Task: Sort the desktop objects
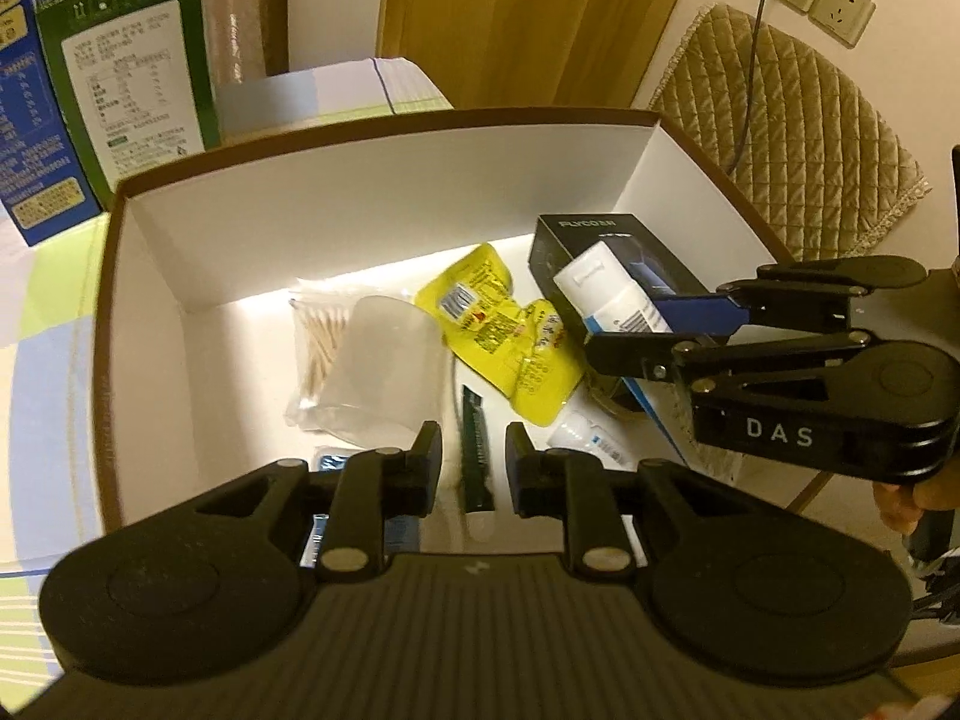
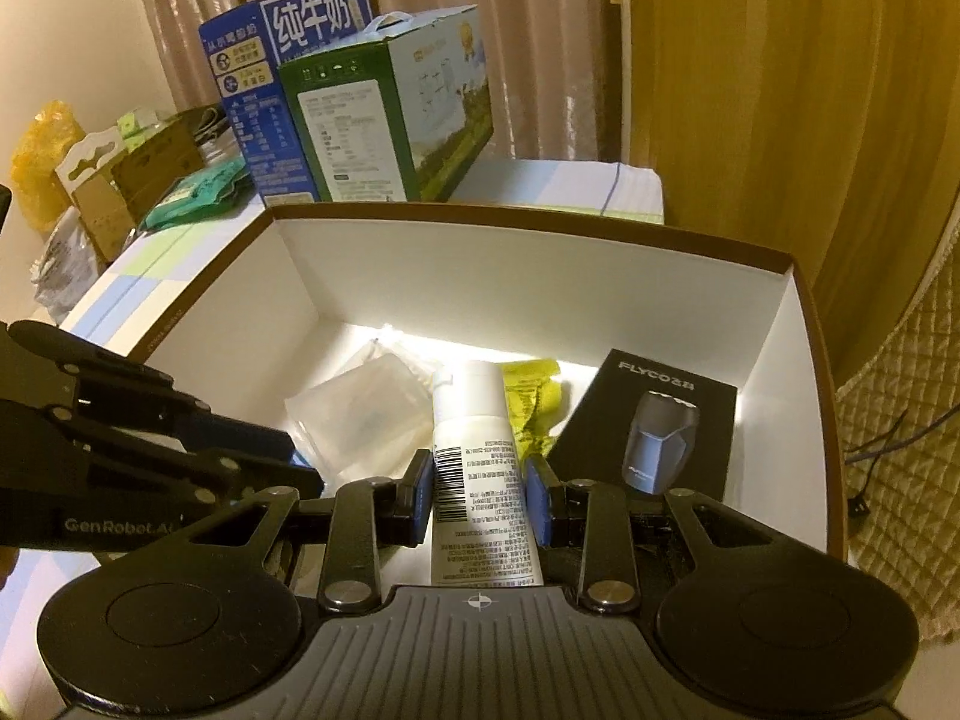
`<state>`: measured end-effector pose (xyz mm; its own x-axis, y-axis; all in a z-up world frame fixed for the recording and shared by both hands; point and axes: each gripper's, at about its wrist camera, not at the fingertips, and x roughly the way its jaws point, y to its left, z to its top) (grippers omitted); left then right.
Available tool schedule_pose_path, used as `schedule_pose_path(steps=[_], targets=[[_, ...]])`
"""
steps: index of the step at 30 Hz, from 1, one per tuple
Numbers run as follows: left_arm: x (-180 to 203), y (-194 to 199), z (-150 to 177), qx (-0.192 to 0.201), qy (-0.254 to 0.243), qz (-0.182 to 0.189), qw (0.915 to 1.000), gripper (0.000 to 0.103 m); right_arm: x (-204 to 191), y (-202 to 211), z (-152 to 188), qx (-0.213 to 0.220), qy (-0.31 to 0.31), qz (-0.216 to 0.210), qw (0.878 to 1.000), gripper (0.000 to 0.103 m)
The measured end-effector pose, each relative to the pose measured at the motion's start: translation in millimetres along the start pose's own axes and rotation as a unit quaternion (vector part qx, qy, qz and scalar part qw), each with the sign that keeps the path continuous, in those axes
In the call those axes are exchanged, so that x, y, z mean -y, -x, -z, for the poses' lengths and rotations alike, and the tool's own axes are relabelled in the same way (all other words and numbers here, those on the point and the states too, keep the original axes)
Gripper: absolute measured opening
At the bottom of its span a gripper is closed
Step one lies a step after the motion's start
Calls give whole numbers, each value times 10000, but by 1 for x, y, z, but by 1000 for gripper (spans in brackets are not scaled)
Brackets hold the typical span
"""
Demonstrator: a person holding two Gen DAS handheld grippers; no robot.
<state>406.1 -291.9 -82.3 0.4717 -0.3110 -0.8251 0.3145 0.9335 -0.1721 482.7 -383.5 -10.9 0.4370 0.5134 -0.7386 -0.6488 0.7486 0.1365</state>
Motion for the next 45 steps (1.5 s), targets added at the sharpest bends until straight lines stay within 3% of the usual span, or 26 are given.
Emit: schedule_pose_path(steps=[11, 15, 18, 20, 38, 45], targets=[[-17, 19, 0, 196, -2, -424, 9989, 23, -19, -10, -6, 44, -256, -224, 9994, 29], [-24, 24, 1, 236, 64, -540, 9982, 28, -23, -14, -8, 155, -406, -36, 9990, 30], [-27, 29, 1, 266, 94, -588, 9979, 32, -21, -12, -10, 192, -510, 29, 9985, 40], [-28, 32, 2, 283, 90, -603, 9977, 36, -21, -7, -11, 238, -489, 53, 9985, 57], [-21, 49, 8, 407, -16, -616, 9973, 65, -24, 24, 10, -110, -438, 392, 9982, 97], [-9, 65, 18, 526, -223, -777, 9953, 81, -32, 48, 20, -12, -536, 526, 9972, 101]])
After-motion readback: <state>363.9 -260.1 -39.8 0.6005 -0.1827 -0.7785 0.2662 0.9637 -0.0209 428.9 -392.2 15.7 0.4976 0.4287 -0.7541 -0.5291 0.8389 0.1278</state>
